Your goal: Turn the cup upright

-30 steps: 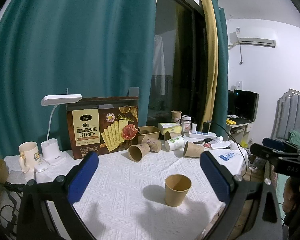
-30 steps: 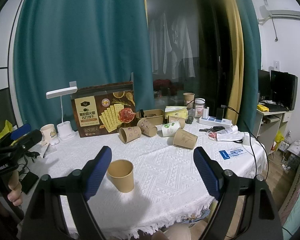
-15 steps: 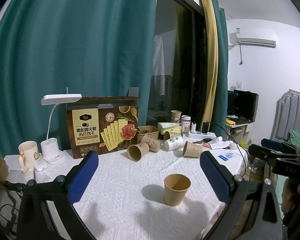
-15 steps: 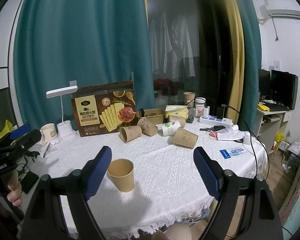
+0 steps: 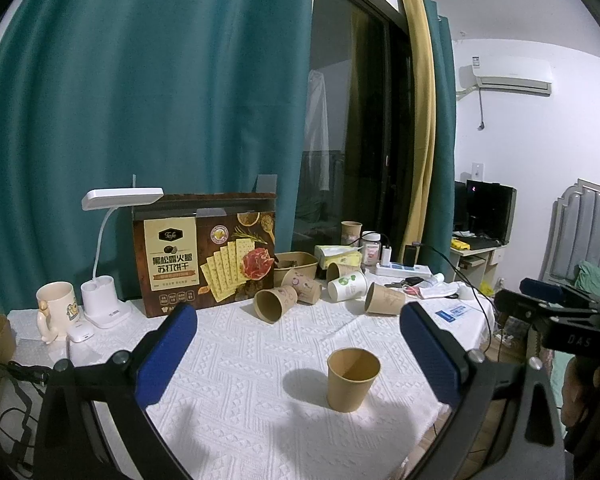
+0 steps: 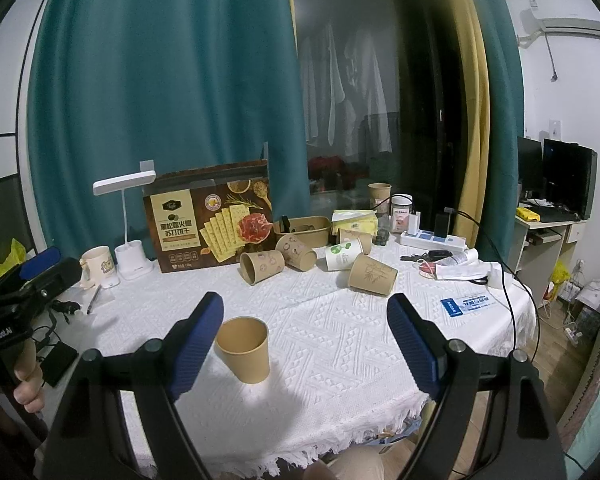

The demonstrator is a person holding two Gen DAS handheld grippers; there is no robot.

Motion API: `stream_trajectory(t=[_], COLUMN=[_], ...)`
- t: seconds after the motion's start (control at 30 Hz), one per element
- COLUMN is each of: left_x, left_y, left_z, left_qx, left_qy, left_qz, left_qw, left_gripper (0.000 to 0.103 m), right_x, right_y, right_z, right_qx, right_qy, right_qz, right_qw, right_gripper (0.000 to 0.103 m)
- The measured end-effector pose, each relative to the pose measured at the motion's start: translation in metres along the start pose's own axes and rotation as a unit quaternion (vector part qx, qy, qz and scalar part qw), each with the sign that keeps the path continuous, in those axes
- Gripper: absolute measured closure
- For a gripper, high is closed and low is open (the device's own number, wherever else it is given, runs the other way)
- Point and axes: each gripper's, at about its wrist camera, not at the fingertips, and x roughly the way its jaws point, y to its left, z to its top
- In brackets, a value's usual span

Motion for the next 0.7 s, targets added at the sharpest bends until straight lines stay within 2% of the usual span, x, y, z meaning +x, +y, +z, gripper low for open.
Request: stream_trajectory(t=[0.7], left_x=[0.0002], left_y=[-0.0005], left_z=[-0.0002], left_qx=[-0.001], left_qy=[0.001], left_qz=[0.000], left_qw=[1.0000], left_gripper=[0.002], right_x=[0.0006], right_y=[0.0017], right_z=[-0.0016], right_qx=[0.000], right_qy=[0.000], right_qz=[0.000], right_qw=[1.000], right_gripper=[0.021])
